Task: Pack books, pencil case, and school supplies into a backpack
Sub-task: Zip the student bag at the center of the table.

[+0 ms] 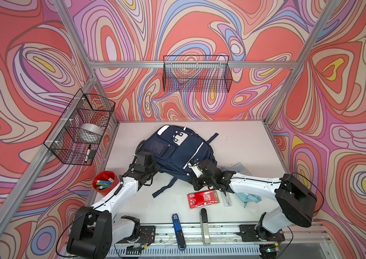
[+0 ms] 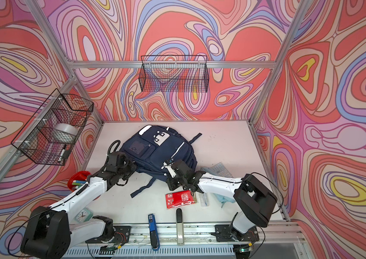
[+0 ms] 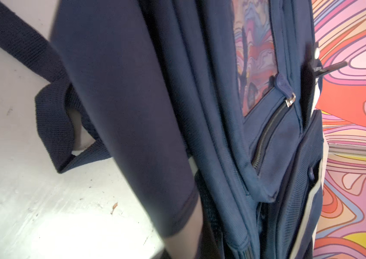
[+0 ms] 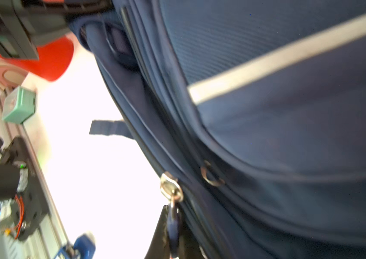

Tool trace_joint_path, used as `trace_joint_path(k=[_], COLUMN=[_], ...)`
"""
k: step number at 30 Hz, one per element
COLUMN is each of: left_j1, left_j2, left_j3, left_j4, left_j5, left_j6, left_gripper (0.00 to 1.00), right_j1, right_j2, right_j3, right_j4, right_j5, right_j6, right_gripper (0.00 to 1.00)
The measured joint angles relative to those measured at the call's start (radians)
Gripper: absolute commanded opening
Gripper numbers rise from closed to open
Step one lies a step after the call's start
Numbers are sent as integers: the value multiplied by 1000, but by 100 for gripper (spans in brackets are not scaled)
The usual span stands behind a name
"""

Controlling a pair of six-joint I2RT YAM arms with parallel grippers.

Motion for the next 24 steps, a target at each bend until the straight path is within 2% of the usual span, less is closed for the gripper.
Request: trace_joint_path(k=[3, 5, 9, 15, 16, 18, 20, 24], left_j1=[35, 43, 46, 64, 65, 70, 80, 98], left_j2=[2, 7, 26, 61, 74, 103, 116, 81], left_j3=[-4, -4, -4, -3, -3, 2, 8, 51], left_j4=[0, 3, 19, 39, 42, 47, 47, -9], left_j5=[26, 38, 41, 34, 31, 23, 9, -29], left_j6=[14, 19, 23, 41, 43, 52, 61, 65], left_gripper=[0, 0, 0, 2, 17, 53, 98, 100], right_j1=[-88, -133, -157, -166, -152, -102, -47, 56], right_j2=[-1, 8, 59, 68, 76, 100, 126, 170], right_j3=[6, 24, 94, 113, 126, 162, 194, 237], right_j4=[-84, -131, -185, -216, -226, -256, -269, -256], right_j5=[-90, -108, -51, 24, 40, 94, 116, 128], right_j6=[-63, -87, -96, -59, -58, -50, -37, 7], right_gripper=[0, 0, 0, 0, 0, 0, 0, 0])
